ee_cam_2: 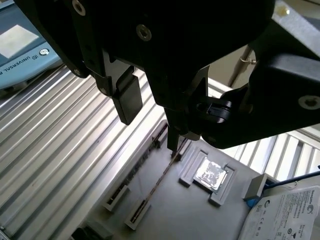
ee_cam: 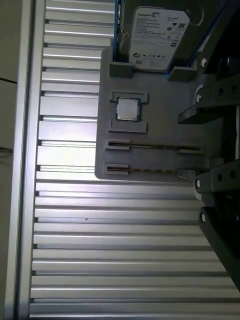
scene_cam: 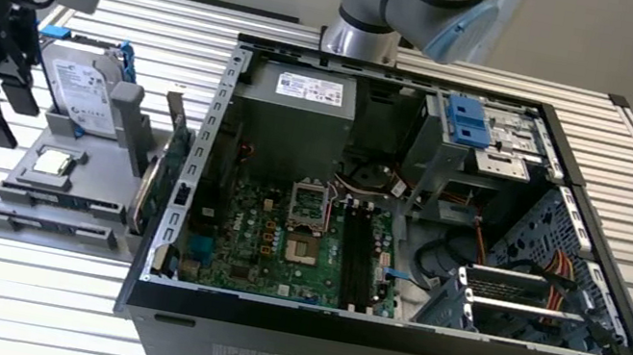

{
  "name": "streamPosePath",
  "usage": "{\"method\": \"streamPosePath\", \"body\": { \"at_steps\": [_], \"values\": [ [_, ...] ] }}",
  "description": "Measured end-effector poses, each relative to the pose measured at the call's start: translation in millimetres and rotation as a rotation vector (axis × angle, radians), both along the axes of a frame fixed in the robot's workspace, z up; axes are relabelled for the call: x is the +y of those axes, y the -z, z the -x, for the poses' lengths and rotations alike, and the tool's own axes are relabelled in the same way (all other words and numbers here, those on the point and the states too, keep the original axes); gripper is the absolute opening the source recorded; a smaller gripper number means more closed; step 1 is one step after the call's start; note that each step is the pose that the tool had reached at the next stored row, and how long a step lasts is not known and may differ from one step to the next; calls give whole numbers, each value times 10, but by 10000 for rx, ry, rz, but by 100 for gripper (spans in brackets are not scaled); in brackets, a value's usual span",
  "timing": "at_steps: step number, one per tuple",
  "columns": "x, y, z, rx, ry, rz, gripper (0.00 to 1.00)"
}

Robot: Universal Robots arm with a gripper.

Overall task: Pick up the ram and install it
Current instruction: 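Pick up the ram and move it above insertion slot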

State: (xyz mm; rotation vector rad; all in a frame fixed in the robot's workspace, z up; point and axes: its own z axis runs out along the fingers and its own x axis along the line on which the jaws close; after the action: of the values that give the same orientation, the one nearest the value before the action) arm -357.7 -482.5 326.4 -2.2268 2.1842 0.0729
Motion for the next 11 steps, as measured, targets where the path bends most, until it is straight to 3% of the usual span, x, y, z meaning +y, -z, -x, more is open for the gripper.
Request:
{"method": "streamPosePath", "body": {
  "at_steps": [11],
  "values": [
    [0,86,0,1,0,0,100]
  ]
}}
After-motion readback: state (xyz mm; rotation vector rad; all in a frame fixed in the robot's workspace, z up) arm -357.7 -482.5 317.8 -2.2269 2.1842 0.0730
